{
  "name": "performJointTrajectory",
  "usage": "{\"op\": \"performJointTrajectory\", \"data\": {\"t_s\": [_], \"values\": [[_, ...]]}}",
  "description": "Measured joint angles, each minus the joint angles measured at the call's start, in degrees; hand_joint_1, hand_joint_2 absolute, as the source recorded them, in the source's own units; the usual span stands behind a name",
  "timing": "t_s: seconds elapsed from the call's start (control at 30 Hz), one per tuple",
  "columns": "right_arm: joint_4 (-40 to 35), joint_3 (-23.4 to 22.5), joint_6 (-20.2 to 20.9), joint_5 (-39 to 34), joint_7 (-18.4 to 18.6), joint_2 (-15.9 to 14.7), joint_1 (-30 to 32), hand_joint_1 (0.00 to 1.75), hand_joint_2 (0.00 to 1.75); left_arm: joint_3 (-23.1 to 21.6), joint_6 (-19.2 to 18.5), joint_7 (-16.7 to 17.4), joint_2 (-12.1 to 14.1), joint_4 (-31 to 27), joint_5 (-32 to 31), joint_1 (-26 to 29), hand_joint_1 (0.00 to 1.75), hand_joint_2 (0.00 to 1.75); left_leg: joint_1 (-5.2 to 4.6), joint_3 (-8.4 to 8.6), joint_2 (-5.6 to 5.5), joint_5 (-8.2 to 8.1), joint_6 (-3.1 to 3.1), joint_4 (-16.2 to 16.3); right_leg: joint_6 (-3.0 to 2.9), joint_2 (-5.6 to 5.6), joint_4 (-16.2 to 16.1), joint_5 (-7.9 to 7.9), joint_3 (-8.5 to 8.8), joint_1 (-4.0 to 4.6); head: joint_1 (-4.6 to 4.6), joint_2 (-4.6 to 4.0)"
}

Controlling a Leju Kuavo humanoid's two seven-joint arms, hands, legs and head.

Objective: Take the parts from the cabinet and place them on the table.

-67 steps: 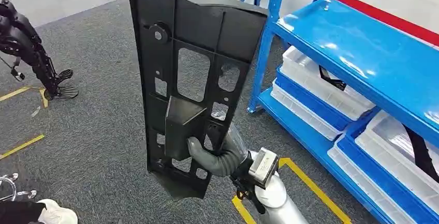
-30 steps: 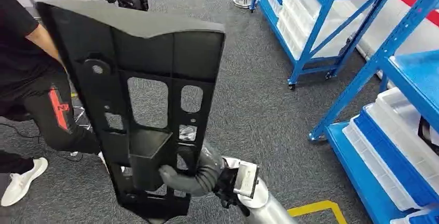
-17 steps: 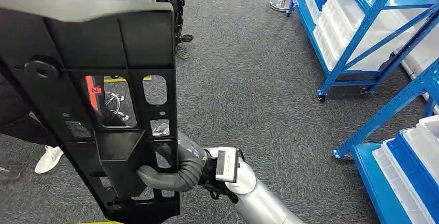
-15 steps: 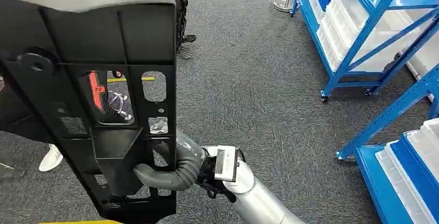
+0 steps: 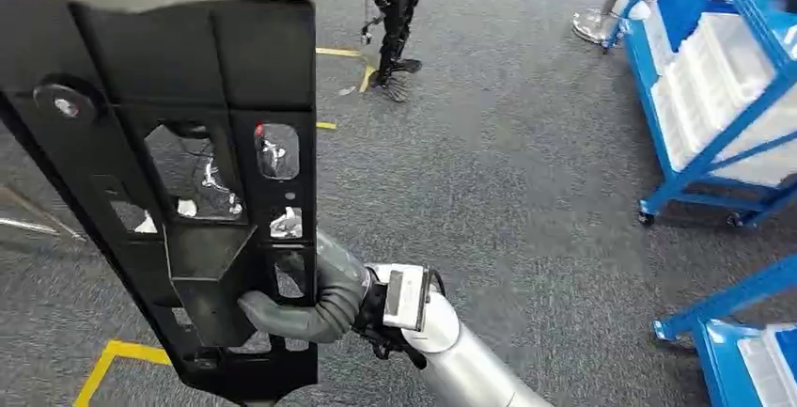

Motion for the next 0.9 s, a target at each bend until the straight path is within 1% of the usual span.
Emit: {"op": "performJointTrajectory", "data": {"t_s": [0.03, 0.07, 0.1, 0.13, 0.17, 0.2, 0.23, 0.27, 0.3, 0.33, 0.37, 0.4, 0.43, 0.47, 0.5, 0.53, 0.57, 0.6, 0.63, 0.67, 0.7, 0.73, 0.77, 0.8, 0.83, 0.87, 0.9], "values": [[0.00, 0.00, 0.00, 0.11, 0.00, -0.33, 0.07, 1.75, 1.75, 0.07, -0.13, -0.24, 0.06, 0.00, 0.07, -0.19, 0.00, 1.75, 0.01, -0.09, -0.79, 0.13, 0.24, 0.01, -0.36, 1.60, 4.78, -1.84, -2.28, -0.03, 0.15, 0.00], [0.09, 0.00, 0.00, 0.26, 0.11, -0.63, 0.39, 1.75, 1.75, 0.13, -0.35, -0.37, 0.09, 0.00, 0.15, -0.27, 0.00, 1.75, 0.00, -0.17, -1.72, 0.11, 0.29, 0.02, -0.52, 2.42, 9.45, -3.26, -4.65, -0.05, 0.11, 0.00], [0.09, -0.07, 0.00, 0.26, 0.11, -0.92, 0.78, 1.75, 1.75, 0.18, -0.55, -0.50, 0.06, 0.00, 0.31, -0.27, 0.00, 1.75, -0.01, -0.20, -2.66, 0.12, 0.30, 0.06, -0.39, 2.78, 12.74, -3.96, -6.48, -0.05, 0.13, 0.00], [0.09, -0.07, 0.00, 0.26, 0.02, -1.18, 1.03, 1.75, 1.75, 0.22, -0.72, -0.59, 0.06, 0.00, 0.39, -0.19, 0.00, 1.75, -0.01, -0.15, -3.60, 0.12, 0.30, 0.07, -0.12, 3.00, 13.42, -3.62, -7.13, -0.03, 0.13, 0.00], [0.09, -0.04, 0.00, 0.44, 0.02, -1.29, 1.05, 1.75, 1.75, 0.24, -0.83, -0.63, 0.04, 0.00, 0.41, -0.08, 0.00, 1.75, 0.00, -0.08, -4.65, 0.12, 0.29, 0.13, 0.49, 3.15, 10.80, -2.04, -6.25, -0.07, 0.15, 0.00], [0.07, -0.07, 0.00, 0.55, -0.11, -1.29, 1.05, 1.75, 1.75, 0.26, -1.07, -0.66, 0.04, 0.00, 0.39, -0.05, 0.00, 1.75, 0.04, 0.01, -5.59, 0.12, 0.25, 0.15, 1.08, 3.42, 6.42, 0.07, -4.38, -0.23, 0.13, 0.00], [0.00, -0.07, 0.00, 0.70, -0.17, -1.33, 1.05, 1.75, 1.75, 0.29, -1.29, -0.68, 0.04, 0.00, 0.39, -0.06, 0.00, 1.75, 0.08, 0.10, -6.48, 0.10, 0.15, 0.20, 1.62, 4.39, 1.17, 2.29, -2.03, -0.48, 0.13, 0.00], [0.00, -0.09, -0.02, 0.85, -0.20, -1.42, 1.08, 1.75, 1.75, 0.29, -1.40, -0.68, 0.06, 0.00, 0.37, -0.09, 0.00, 1.75, 0.09, -0.11, -7.32, 0.08, -0.15, 0.32, 1.92, 8.12, -3.43, 3.82, -0.16, -1.02, 0.15, 0.00], [-0.04, -0.09, -0.07, 1.05, -0.24, -1.49, 1.31, 1.75, 1.75, 0.31, -1.44, -0.68, 0.15, 0.00, 0.28, -0.19, 0.00, 1.75, -0.27, -0.37, -8.17, -0.12, -0.58, 0.83, 1.07, 8.07, -4.11, 4.00, 0.36, -0.92, 0.11, 0.00], [-0.26, -0.15, -0.13, 1.31, -0.24, -1.64, 1.72, 1.75, 1.75, 0.33, -1.51, -0.68, 0.20, 0.00, 0.13, -0.13, 0.00, 1.75, -0.19, -0.63, -8.57, 0.04, -0.85, 0.70, 0.80, 7.26, -4.10, 4.08, 0.32, -0.85, 0.13, 0.00], [-0.44, -0.26, -0.15, 1.44, -0.24, -1.60, 1.97, 1.75, 1.75, 0.33, -1.71, -0.63, 0.30, 0.00, -0.04, 0.03, 0.00, 1.75, 0.05, -0.82, -9.03, 0.26, -1.20, 0.49, 0.48, 6.90, -3.95, 4.18, 0.23, -0.50, 0.11, 0.00], [-0.61, -0.28, -0.15, 1.68, -0.24, -1.45, 1.99, 1.75, 1.75, 0.33, -1.71, -0.59, 0.35, 0.04, -0.11, 0.25, 0.00, 1.75, 0.19, -0.94, -9.63, 0.43, -1.54, 0.27, 0.13, 6.27, -3.95, 4.24, 0.29, -0.32, 0.11, 0.00], [-0.78, -0.28, -0.15, 1.84, -0.24, -1.29, 2.00, 1.75, 1.75, 0.33, -1.73, -0.59, 0.46, 0.09, -0.11, 0.32, 0.00, 1.75, 0.20, -1.07, -10.08, 0.39, -1.72, 0.35, -0.20, 5.77, -4.13, 4.44, 0.31, -0.64, 0.11, 0.00], [-0.96, -0.35, -0.15, 1.86, -0.24, -0.98, 1.99, 1.75, 1.75, 0.31, -1.73, -0.57, 0.50, 0.09, -0.15, 0.37, 0.00, 1.75, -0.19, -1.57, -6.22, -0.58, -1.92, 1.55, -0.64, 4.87, -4.40, 4.53, 0.50, -1.02, 0.02, 0.00], [-1.20, -0.46, -0.15, 1.84, -0.31, -0.90, 2.02, 1.75, 1.75, 0.31, -1.77, -0.57, 0.46, 0.07, -0.20, 0.22, 0.00, 1.75, -0.20, -2.98, -3.18, -2.47, -2.12, 4.52, -1.31, 4.12, -4.41, 4.38, 0.54, -1.01, -0.31, 0.00], [-1.27, -0.57, -0.15, 1.84, -0.33, -1.01, 2.11, 1.75, 1.75, 0.31, -1.90, -0.64, 0.48, 0.04, -0.22, -0.03, 0.00, 1.75, -0.04, -5.03, -1.65, -4.62, -2.29, 8.71, -1.62, 3.31, -4.41, 4.32, 0.55, -0.75, -0.33, 0.00], [-1.27, -0.79, -0.15, 1.86, -0.33, -1.18, 2.31, 1.75, 1.75, 0.29, -1.95, -0.79, 0.46, 0.02, -0.26, -0.19, 0.00, 1.75, 0.10, -7.42, -0.93, -6.71, -2.43, 13.53, -1.78, 2.23, -4.41, 4.21, 0.56, -0.55, -0.28, 0.00], [-1.27, -1.01, -0.15, 1.86, -0.33, -1.27, 2.56, 1.75, 1.75, 0.26, -1.97, -0.85, 0.41, 0.02, -0.28, -0.19, 0.00, 1.75, 0.17, -9.28, -0.65, -7.91, -2.58, 17.17, -1.90, 1.32, -4.40, 4.12, 0.53, -0.44, -0.31, 0.00], [-1.27, -1.09, -0.17, 1.82, -0.33, -1.31, 2.73, 1.75, 1.75, 0.26, -2.14, -0.98, 0.39, 0.02, -0.30, -0.06, 0.00, 1.75, 0.24, -9.99, -0.50, -7.89, -2.72, 18.64, -1.97, 0.44, -4.39, 4.07, 0.54, -0.36, -0.31, 0.00], [-1.29, -1.14, -0.20, 1.84, -0.33, -1.33, 2.74, 1.75, 1.75, 0.26, -2.43, -1.14, 0.39, 0.02, -0.42, 0.06, 0.00, 1.75, 0.37, -9.17, -0.42, -6.42, -2.74, 16.99, -1.99, -0.29, -4.38, 4.02, 0.57, -0.35, -0.31, 0.00], [-1.49, -1.31, -0.28, 1.84, -0.33, -1.38, 2.80, 1.75, 1.75, 0.26, -2.71, -1.36, 0.41, 0.02, -0.72, 0.08, 0.00, 1.75, 0.41, -6.73, -0.06, -3.95, -2.64, 12.47, -1.85, -1.04, -4.38, 3.87, 0.67, -0.35, -0.31, 0.00], [-1.77, -1.55, -0.39, 1.84, -0.31, -1.42, 2.87, 1.75, 1.75, 0.26, -3.13, -1.60, 0.41, 0.02, -0.90, 0.05, 0.00, 1.75, 0.41, -3.88, 0.93, -1.75, -2.49, 7.42, -1.80, -1.65, -4.38, 3.77, 0.84, -0.35, -0.31, 0.00], [-2.23, -1.90, -0.61, 1.86, -0.31, -1.55, 2.96, 1.75, 1.75, 0.24, -3.70, -1.93, 0.41, 0.02, -1.47, 0.01, 0.00, 1.75, 0.27, -0.72, 3.89, -0.15, -2.20, 2.19, -1.45, -2.20, -4.38, 3.53, 1.18, -0.21, -0.33, 0.00], [-2.86, -2.49, -0.76, 1.86, -0.31, -1.86, 3.19, 1.75, 1.75, 0.13, -4.15, -2.34, 0.28, 0.00, -2.01, -0.16, 0.00, 1.75, -0.44, -0.10, 5.88, -1.05, -1.98, 1.35, -1.06, -2.76, -4.36, 3.28, 1.21, 0.59, -0.31, 0.00], [-3.56, -3.10, -0.98, 1.86, -0.33, -2.45, 3.48, 1.75, 1.75, -0.09, -4.46, -3.16, 0.26, 0.00, -2.53, -0.29, 0.00, 1.75, -0.46, -0.37, 4.82, -0.89, -1.73, 1.19, -0.82, -3.39, -4.37, 3.14, 1.36, 0.64, 0.05, 0.00], [-4.15, -3.78, -1.18, 1.84, -0.33, -2.90, 3.99, 1.75, 1.75, -0.26, -4.74, -3.93, 0.07, 0.00, -2.90, -0.29, 0.00, 1.75, -0.60, -0.54, 4.09, -0.92, -1.58, 1.22, -0.56, -4.02, -4.39, 3.01, 1.51, 0.59, -0.02, 0.00], [-4.64, -4.48, -1.36, 1.90, -0.31, -3.24, 4.61, 1.75, 1.75, -0.35, -4.90, -4.64, 0.04, 0.00, -3.28, -0.26, 0.00, 1.75, -0.80, -0.64, 3.20, -0.96, -1.26, 1.21, -0.29, -4.86, -4.61, 2.95, 1.76, 0.40, 0.00, 0.00]]}}
